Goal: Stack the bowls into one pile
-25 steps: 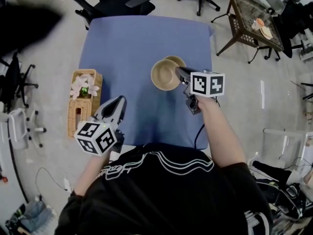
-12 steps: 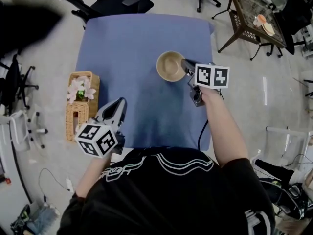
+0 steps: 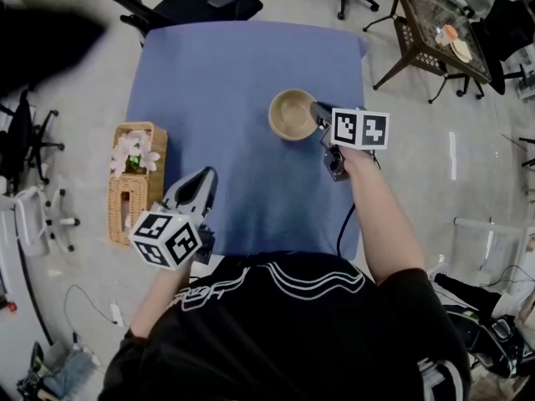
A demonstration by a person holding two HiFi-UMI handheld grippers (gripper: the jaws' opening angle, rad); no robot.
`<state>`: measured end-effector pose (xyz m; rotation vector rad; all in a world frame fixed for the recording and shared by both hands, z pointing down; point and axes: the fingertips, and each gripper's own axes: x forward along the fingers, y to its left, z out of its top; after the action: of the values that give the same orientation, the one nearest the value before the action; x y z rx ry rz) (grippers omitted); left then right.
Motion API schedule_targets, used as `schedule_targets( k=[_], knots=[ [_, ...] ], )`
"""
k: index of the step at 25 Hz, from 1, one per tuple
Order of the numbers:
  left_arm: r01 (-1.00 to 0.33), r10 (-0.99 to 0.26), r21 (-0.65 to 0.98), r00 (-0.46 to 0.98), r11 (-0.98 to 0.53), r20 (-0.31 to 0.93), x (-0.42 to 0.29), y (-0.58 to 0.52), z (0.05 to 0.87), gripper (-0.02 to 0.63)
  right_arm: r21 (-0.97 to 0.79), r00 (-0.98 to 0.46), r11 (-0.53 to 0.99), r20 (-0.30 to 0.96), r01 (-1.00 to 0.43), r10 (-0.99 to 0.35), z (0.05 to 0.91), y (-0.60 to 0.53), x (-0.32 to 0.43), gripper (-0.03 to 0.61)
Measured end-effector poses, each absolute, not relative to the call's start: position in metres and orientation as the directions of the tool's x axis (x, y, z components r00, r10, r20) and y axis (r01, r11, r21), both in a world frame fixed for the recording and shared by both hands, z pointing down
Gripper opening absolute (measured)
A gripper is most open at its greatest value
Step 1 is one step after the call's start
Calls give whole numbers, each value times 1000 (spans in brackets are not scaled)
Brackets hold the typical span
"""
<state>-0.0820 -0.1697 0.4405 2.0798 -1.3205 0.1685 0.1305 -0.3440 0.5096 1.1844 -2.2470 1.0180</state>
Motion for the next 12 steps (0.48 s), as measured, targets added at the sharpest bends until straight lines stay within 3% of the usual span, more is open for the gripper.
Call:
schedule_targets(
  k=[8, 12],
  knots=[
    [-844, -763, 467, 478, -263, 436, -79, -172, 446, 28, -394, -572, 417, 618, -819, -540, 511, -345, 127, 48],
    [-843, -759, 467, 482, -266, 437, -78, -172, 447, 28, -377, -584, 451, 595, -809, -552, 505, -344, 125, 154]
  ],
)
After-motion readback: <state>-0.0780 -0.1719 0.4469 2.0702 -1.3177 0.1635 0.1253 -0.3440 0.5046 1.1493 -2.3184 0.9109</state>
